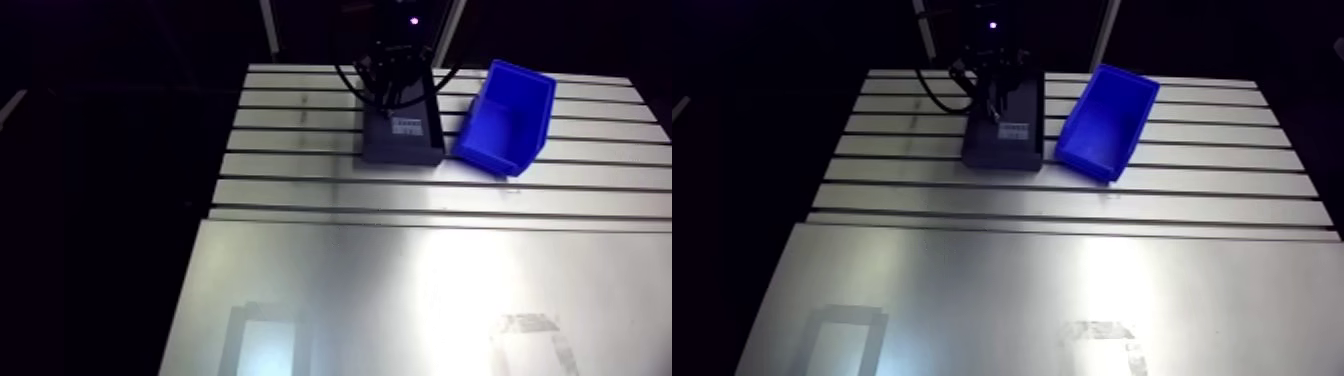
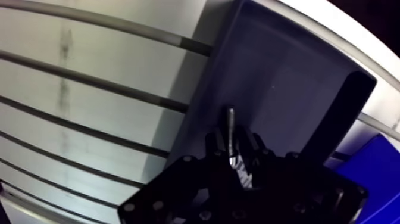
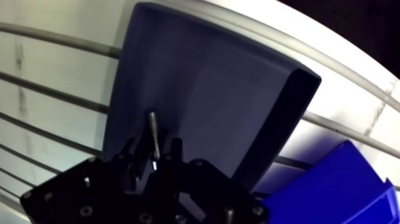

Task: Pick up the M10 bolt from the tray and put it into the blue bin.

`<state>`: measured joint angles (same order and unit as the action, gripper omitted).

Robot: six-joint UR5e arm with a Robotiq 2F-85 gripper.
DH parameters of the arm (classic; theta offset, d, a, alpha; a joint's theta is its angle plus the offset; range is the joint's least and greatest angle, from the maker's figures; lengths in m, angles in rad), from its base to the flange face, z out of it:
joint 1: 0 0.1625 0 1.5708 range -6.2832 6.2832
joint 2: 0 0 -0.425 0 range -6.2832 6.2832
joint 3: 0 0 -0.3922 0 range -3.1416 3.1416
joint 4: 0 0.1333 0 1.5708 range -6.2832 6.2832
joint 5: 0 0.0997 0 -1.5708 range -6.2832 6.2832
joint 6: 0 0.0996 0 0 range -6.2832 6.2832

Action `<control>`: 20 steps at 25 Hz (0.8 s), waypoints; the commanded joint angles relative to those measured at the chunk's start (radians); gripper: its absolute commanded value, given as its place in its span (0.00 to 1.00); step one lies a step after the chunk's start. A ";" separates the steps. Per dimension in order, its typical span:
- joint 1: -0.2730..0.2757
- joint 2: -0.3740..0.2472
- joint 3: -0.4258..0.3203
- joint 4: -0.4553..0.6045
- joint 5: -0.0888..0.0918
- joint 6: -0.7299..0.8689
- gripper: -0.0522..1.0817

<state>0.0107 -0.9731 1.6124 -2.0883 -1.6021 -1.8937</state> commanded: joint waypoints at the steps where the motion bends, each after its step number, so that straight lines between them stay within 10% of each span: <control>1: 0.000 0.000 -0.003 -0.008 0.001 0.000 0.70; 20: 0.000 0.003 -0.003 -0.008 0.001 0.000 0.76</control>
<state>0.0107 -0.9681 1.6108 -2.0963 -1.6007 -1.8937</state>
